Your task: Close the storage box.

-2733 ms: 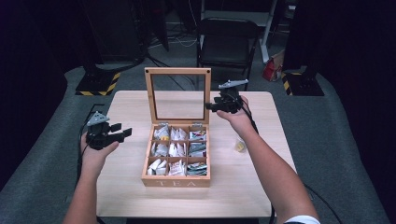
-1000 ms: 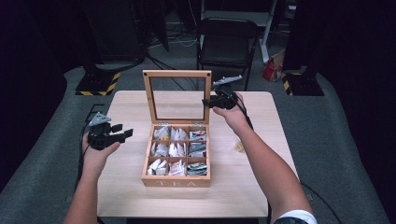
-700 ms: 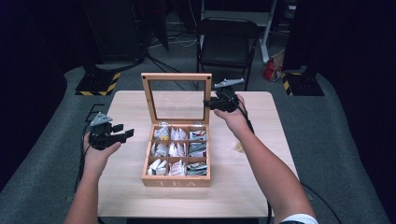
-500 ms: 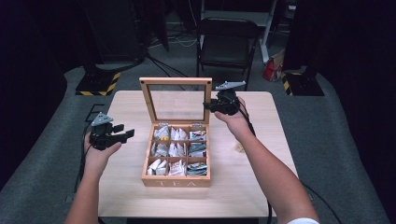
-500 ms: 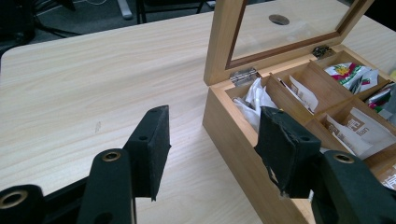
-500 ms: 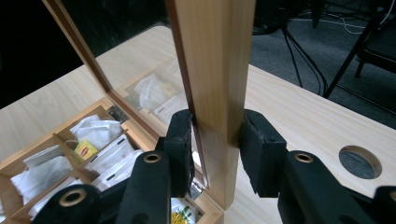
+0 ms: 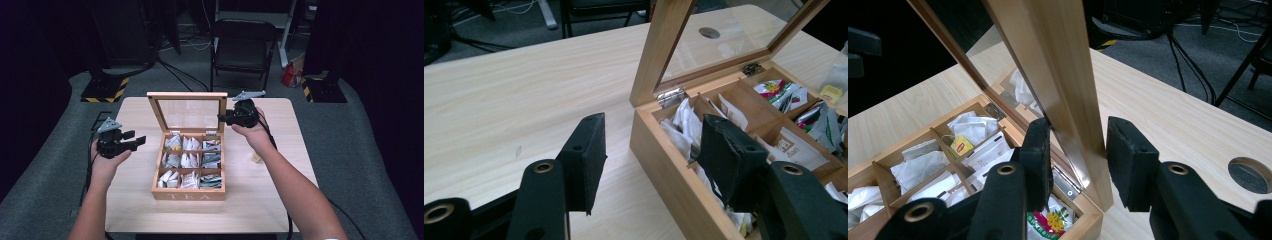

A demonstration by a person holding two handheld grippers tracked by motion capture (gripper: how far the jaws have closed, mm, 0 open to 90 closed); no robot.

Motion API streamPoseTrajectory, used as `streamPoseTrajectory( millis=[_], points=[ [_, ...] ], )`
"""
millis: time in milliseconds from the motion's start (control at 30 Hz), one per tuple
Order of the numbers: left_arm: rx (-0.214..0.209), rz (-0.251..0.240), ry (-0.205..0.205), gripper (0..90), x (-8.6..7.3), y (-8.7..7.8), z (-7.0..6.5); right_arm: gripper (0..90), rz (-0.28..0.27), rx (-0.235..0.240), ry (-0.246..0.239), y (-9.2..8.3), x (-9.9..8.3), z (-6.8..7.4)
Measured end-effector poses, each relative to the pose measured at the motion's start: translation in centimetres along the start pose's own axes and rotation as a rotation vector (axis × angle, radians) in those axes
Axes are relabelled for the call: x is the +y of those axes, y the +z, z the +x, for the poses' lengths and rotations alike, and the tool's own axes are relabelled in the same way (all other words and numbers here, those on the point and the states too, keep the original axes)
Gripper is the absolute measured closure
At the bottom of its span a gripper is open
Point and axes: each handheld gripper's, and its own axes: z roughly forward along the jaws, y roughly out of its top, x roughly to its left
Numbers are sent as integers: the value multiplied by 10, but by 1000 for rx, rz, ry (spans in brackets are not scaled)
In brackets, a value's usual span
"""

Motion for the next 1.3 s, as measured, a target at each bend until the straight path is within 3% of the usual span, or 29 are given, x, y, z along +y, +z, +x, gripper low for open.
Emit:
streamPoseTrajectory(
  millis=[300, 633, 800, 1033, 1133, 1300],
  points=[
    [-9, 11, 54, 442, 31, 6, -7, 618, 0, 3, 10, -1, -2, 2],
    [-67, -15, 5, 466, 56, 18, -4, 612, -4, 0, 10, -2, -3, 3],
    [-87, -28, 16, 489, 66, 20, -9, 609, -10, 2, 14, -2, -4, 3],
    [-78, -54, 35, 539, 75, 18, -13, 602, -11, 10, 14, -3, -6, 4],
    [-119, -81, 20, 571, 76, 15, -14, 602, -12, 7, 9, -3, -6, 5],
    [-115, -89, 25, 606, 76, 13, -16, 593, -15, 13, 10, -4, -8, 6]
  ],
)
